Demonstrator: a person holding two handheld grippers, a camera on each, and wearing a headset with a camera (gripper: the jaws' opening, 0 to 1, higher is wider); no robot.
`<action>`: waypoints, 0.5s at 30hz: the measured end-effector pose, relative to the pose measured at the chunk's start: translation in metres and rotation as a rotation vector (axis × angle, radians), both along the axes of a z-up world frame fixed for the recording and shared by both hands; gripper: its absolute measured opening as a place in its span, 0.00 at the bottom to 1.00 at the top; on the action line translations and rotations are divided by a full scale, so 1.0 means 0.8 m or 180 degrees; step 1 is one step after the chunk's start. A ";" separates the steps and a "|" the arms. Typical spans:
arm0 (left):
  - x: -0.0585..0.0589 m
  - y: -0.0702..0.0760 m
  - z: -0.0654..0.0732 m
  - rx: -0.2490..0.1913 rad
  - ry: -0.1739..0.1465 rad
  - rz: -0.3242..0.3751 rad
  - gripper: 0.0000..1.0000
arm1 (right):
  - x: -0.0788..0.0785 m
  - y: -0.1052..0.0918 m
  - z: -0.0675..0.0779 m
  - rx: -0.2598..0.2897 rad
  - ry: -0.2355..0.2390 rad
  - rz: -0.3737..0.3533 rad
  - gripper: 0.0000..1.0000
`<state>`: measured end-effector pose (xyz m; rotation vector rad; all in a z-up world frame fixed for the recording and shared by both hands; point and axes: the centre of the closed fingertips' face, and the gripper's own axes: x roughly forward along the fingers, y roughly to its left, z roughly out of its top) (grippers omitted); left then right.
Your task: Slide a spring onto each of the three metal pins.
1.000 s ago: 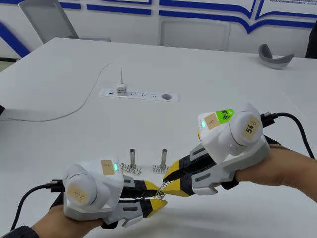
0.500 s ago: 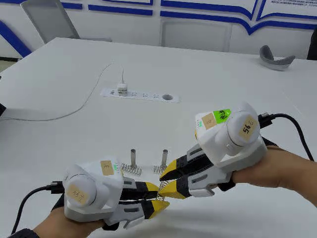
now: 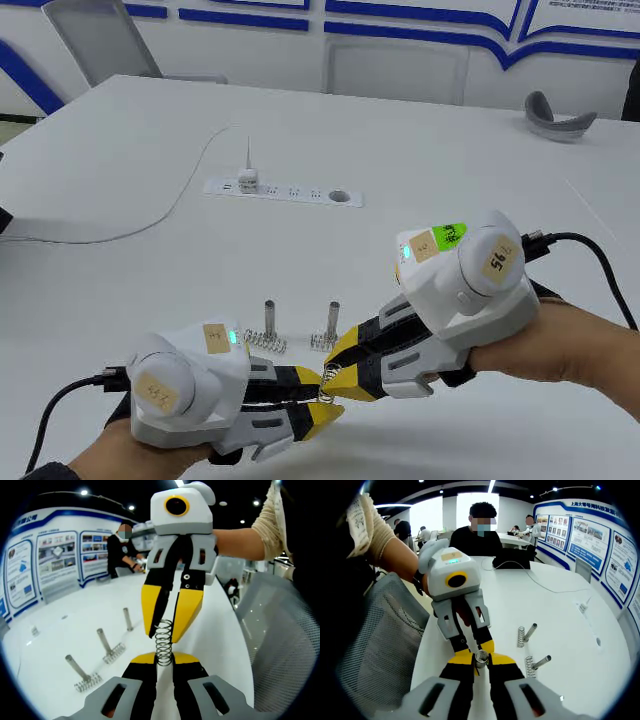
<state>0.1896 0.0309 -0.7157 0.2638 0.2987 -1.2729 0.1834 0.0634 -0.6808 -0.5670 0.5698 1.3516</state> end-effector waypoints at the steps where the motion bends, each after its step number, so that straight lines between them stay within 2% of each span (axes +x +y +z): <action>1: 0.000 0.000 0.000 0.0008 -0.0006 0.0000 0.11 | 0.000 0.000 0.000 -0.0009 -0.0005 0.0001 0.12; 10: 0.004 0.001 0.002 -0.0031 -0.0008 0.0060 0.12 | 0.004 0.002 0.003 0.0060 0.0012 -0.0087 0.12; 15: 0.007 0.005 0.006 -0.0081 0.0013 0.0131 0.17 | 0.013 -0.006 0.006 0.0067 -0.0009 -0.0180 0.12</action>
